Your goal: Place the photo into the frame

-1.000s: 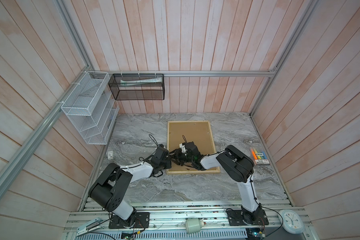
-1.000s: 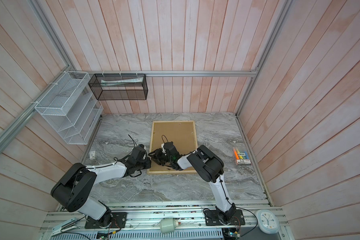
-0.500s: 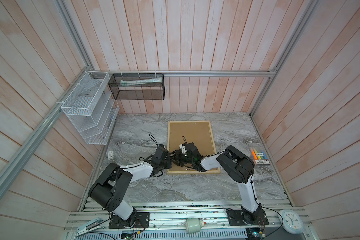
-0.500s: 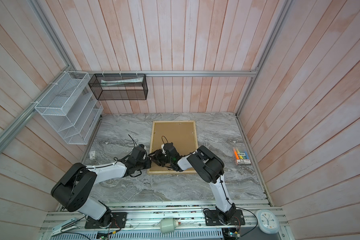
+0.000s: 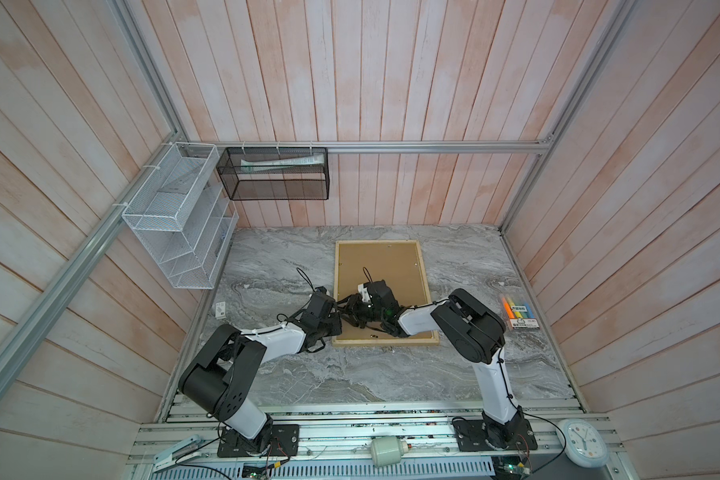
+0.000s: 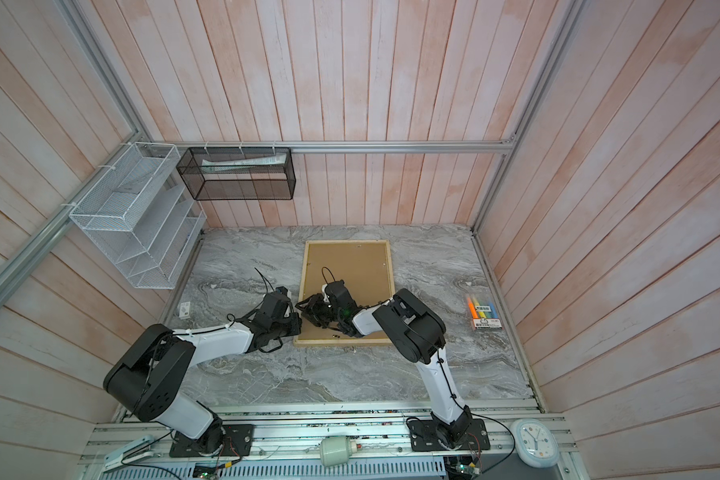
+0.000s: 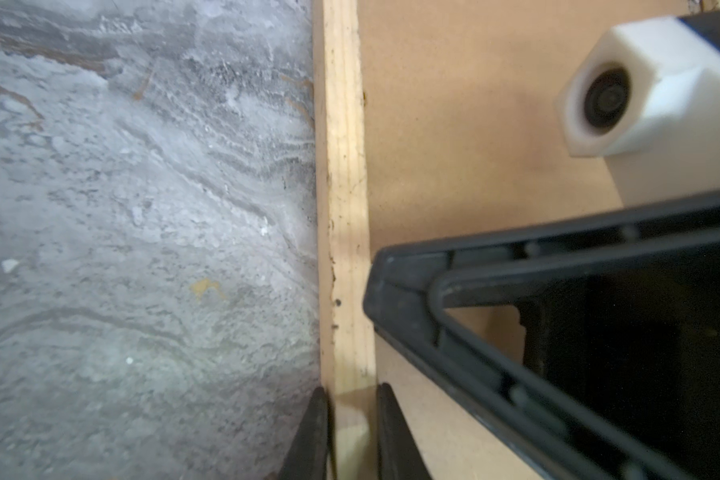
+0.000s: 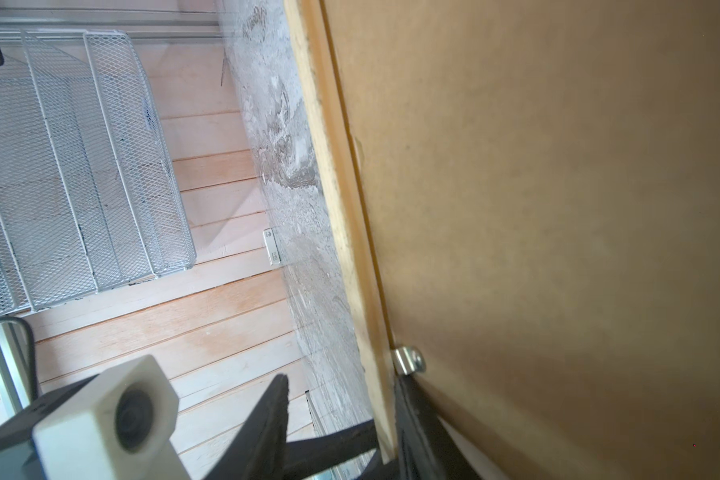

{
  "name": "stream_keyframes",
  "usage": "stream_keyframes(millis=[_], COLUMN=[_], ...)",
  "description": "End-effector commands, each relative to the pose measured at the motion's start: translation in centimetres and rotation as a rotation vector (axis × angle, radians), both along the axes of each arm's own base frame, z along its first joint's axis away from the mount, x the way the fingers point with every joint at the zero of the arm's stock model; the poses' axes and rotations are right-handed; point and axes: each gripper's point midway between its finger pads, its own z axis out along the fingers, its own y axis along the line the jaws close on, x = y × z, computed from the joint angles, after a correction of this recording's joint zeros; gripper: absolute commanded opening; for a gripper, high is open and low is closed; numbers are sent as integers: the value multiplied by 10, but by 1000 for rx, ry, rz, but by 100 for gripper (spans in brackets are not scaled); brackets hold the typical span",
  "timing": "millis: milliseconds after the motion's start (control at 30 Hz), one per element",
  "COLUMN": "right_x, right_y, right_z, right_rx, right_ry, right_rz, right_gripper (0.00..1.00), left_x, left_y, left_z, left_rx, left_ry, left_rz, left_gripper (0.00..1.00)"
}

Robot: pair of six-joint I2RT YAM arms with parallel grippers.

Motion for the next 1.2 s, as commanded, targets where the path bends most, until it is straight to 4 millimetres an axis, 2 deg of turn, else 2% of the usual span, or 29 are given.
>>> stream_keyframes(millis=[0, 200, 400, 500, 600, 767, 967, 1067, 1167], right_x=[8, 18, 26, 30, 33, 42, 50, 59, 68], right_y=[-24, -25, -11, -8, -1, 0, -26, -49, -78], right_z=[-74, -78, -78, -72, -52, -5, 49, 73, 88], right_rx=[-200, -194, -160, -126, -70, -61, -92, -142, -218], right_ry=[88, 91, 102, 81, 3, -207, -404, -492, -544], right_rz=[-123, -199, -217, -222, -179, -110, -72, -67, -64], right_gripper=[44, 44, 44, 44, 44, 46, 52, 55, 59], left_x=[-37, -40, -41, -41, -39, -17, 6, 17, 25], left_y=[-46, -53, -59, -59, -51, -31, -16, -17, -18], left_z=[-7, -6, -7, -5, -6, -5, 2, 7, 9], left_rx=[-152, -176, -189, -193, -163, -122, -87, -68, -54], left_ry=[110, 117, 125, 120, 115, 84, 33, 4, -6], left_rz=[-211, -236, -253, -249, -221, -157, -148, -167, -172], left_gripper=[13, 13, 13, 13, 13, 13, 13, 13, 13])
